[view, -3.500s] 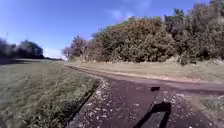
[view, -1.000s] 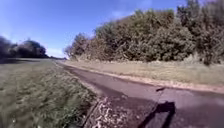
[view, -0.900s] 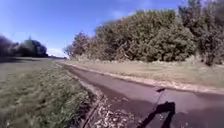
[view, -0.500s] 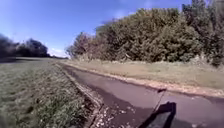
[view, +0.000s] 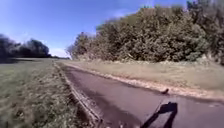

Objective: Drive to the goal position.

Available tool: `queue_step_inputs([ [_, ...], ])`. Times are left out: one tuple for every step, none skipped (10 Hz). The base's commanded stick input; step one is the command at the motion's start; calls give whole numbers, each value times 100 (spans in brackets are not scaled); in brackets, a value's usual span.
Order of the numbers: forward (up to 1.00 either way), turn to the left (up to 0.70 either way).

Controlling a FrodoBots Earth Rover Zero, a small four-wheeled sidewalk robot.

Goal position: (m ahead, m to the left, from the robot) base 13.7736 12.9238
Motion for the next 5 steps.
queue_step_inputs([
  [85, 0],
  [85, 2],
  [85, 6],
  [85, 34],
  [85, 34],
])
